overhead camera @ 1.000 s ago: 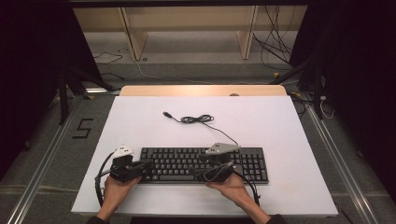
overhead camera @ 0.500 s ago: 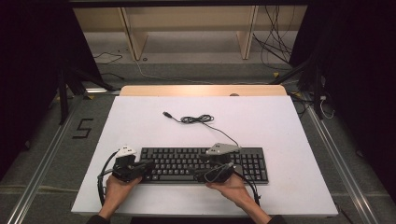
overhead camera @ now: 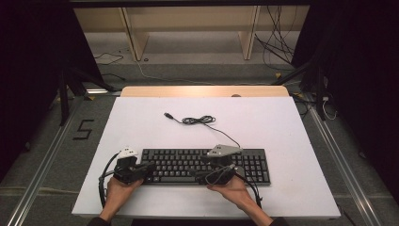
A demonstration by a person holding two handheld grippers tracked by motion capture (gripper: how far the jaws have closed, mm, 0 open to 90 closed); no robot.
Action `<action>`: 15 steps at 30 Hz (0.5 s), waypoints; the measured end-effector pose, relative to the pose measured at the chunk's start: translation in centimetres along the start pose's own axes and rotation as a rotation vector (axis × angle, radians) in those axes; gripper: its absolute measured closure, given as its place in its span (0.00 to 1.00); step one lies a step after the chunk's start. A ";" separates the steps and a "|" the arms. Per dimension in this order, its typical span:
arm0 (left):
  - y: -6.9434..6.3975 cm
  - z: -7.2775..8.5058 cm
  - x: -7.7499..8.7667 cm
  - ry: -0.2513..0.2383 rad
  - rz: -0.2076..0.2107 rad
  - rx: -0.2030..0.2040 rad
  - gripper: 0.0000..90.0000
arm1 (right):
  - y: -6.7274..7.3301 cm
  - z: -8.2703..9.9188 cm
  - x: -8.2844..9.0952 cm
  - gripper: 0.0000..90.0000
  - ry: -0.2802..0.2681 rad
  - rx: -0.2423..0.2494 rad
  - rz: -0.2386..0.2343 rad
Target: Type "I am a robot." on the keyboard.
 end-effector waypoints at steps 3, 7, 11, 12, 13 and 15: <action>-0.2 -0.3 0.4 -0.020 -0.001 -0.012 0.95 | 0.1 0.0 0.0 0.37 -0.004 0.002 -0.004; -0.3 -0.6 1.2 -0.069 0.007 -0.007 0.90 | 0.1 -0.1 0.1 0.36 -0.010 0.002 -0.006; -0.5 -0.8 2.0 -0.109 0.025 0.004 0.80 | 0.2 -0.2 0.1 0.37 -0.021 0.002 -0.006; -0.6 -0.8 2.1 -0.115 0.031 0.004 0.77 | 0.2 -0.2 0.1 0.37 -0.022 0.001 -0.006; -0.7 -0.8 2.2 -0.119 0.040 0.005 0.75 | 0.2 -0.2 0.1 0.37 -0.022 0.001 -0.006; -0.9 -0.8 2.4 -0.128 0.040 0.013 0.66 | 0.2 -0.2 0.1 0.37 -0.023 0.002 -0.006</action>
Point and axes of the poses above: each handheld gripper's, and its own axes: x roughly backward along the jaws, z roughly out of its underside, y roughly to its left, the point moved 4 cm from there along -x, roughly forward along the jaws, and after that the axes turned 8 degrees about z, right-handed, at the moved point
